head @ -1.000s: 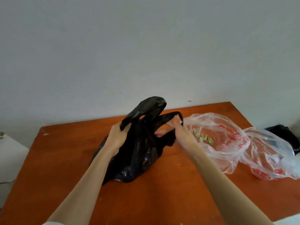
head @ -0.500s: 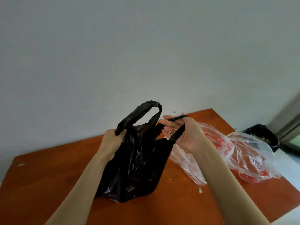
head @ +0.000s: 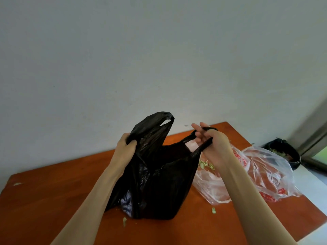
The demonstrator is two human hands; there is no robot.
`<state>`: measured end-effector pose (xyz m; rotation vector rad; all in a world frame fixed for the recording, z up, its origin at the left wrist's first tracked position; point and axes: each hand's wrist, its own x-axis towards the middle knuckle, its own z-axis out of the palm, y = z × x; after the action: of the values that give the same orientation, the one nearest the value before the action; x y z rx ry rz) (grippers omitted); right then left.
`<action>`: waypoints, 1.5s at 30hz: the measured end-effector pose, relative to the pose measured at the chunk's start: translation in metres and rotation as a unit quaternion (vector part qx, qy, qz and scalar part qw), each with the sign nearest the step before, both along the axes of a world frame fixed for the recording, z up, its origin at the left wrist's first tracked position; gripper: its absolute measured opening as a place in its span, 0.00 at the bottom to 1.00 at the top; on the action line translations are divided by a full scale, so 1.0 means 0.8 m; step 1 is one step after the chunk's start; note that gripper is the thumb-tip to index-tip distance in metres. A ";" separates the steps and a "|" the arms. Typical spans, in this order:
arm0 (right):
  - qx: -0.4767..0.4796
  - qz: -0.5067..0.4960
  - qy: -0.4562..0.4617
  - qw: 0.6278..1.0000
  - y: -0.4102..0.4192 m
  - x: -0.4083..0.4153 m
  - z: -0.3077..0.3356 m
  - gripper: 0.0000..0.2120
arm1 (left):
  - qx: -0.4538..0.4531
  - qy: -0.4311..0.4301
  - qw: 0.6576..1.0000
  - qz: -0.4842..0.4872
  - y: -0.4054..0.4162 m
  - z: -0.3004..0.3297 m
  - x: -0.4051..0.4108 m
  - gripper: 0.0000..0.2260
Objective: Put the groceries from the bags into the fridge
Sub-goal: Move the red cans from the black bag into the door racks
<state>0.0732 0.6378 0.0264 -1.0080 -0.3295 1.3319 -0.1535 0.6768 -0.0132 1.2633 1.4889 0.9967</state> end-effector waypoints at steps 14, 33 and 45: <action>-0.198 0.447 -0.633 0.600 -0.009 -0.052 -0.132 0.47 | -0.124 0.604 0.772 -0.155 -0.029 -0.056 -0.040 0.37; -0.297 -0.001 0.264 0.918 -0.075 -0.024 -0.213 0.09 | -0.352 -0.396 0.837 0.136 -0.105 -0.148 -0.073 0.11; -0.299 0.039 0.150 0.942 -0.101 -0.007 -0.181 0.06 | -0.298 -0.512 0.795 0.131 -0.123 -0.135 -0.062 0.10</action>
<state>0.0672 0.5568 -0.1182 -1.2706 0.2920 1.6792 -0.2035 0.5786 -0.1211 -0.0322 0.9396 1.0055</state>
